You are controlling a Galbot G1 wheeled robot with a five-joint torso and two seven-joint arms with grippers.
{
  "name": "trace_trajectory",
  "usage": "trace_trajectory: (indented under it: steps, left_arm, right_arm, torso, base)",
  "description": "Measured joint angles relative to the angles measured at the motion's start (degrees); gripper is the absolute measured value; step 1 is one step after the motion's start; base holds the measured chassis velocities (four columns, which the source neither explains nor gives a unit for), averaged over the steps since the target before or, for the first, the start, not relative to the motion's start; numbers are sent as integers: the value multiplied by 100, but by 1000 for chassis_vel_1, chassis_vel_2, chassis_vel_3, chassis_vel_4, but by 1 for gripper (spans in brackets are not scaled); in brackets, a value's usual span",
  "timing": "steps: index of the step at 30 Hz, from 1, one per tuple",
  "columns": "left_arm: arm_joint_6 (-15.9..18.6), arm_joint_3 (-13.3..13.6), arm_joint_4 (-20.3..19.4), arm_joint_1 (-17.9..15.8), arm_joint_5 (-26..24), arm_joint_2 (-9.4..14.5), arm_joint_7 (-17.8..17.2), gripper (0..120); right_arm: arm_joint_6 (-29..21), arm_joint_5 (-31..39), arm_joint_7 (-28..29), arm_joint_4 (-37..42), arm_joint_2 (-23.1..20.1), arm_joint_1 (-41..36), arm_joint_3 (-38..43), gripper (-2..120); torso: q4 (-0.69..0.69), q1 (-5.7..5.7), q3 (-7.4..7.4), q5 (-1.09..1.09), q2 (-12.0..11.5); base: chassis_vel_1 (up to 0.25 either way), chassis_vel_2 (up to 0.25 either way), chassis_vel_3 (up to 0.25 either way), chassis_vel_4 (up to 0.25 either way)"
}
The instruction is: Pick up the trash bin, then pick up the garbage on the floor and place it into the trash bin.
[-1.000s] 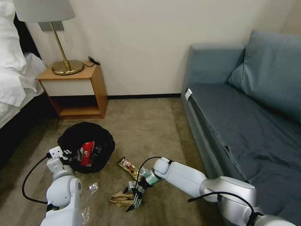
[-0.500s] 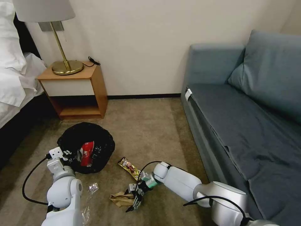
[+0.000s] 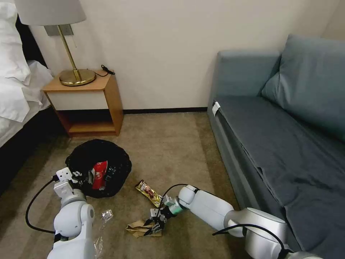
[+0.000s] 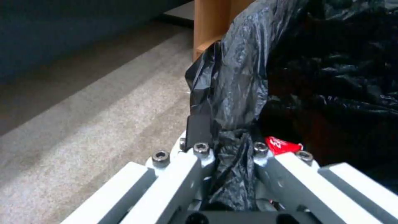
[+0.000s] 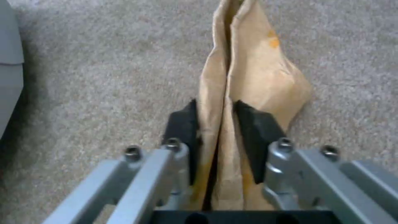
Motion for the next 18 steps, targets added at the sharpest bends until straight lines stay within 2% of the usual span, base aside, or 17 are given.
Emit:
trace_trajectory:
  steps: [2, 4, 5, 18]
  left_arm:
    - [3, 4, 6, -18, 0, -2, 0, 2]
    - [5, 6, 13, -29, 0, -1, 0, 2]
    - [7, 6, 25, -46, 0, 1, 0, 2]
    - [19, 16, 58, -95, -4, 3, 0, 2]
  right_arm:
    - [1, 24, 28, 80, -72, -5, -5, 11]
    - [1, 34, 33, 122, -106, -5, -14, 8]
    - [1, 58, 41, 170, -142, -3, -20, 1]
    - [-59, 339, 172, 574, -356, 224, -74, 0]
  torso:
    - [0, 0, 0, 0, 0]
    - [0, 0, 0, 0, 0]
    - [0, 0, 0, 0, 0]
    - [0, 0, 0, 0, 0]
  base:
    - [0, 0, 0, 0]
    - [0, 0, 0, 0]
    - [0, 0, 0, 0]
    - [0, 0, 0, 0]
